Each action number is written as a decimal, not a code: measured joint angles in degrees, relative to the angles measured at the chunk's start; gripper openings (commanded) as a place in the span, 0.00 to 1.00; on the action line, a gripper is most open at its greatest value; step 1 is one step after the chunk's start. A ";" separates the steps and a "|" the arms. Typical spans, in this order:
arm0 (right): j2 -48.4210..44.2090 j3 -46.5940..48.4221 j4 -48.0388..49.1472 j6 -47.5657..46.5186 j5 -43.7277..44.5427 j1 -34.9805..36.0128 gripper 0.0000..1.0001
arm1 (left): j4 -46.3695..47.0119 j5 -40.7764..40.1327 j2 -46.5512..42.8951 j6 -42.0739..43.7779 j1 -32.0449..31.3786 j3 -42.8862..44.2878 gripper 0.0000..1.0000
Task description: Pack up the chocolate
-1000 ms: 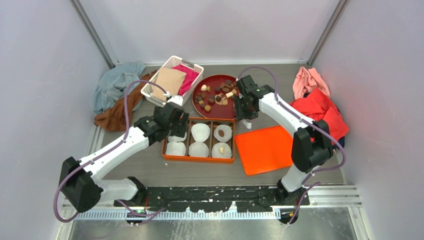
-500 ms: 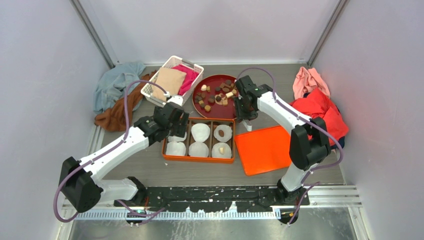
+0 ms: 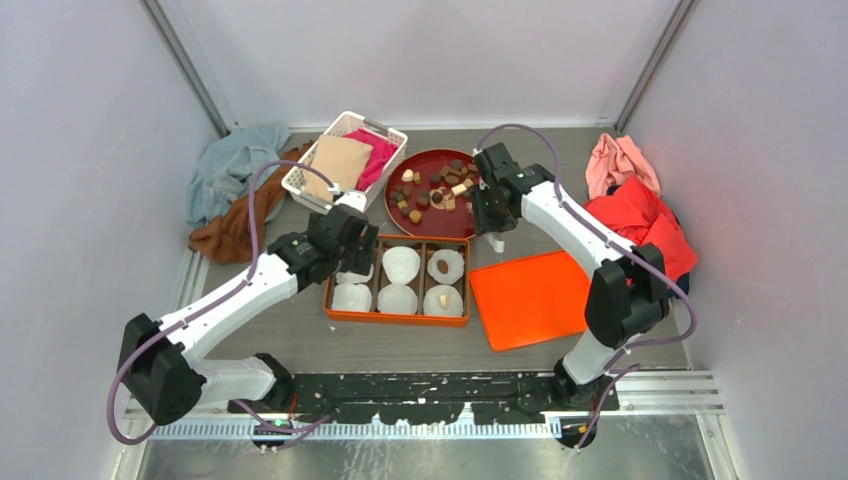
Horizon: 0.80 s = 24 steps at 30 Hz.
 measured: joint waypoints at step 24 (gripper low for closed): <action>-7.30 6.64 -6.58 1.66 -2.21 18.43 0.35 | -0.76 -2.58 -3.32 -1.88 3.58 0.00 0.88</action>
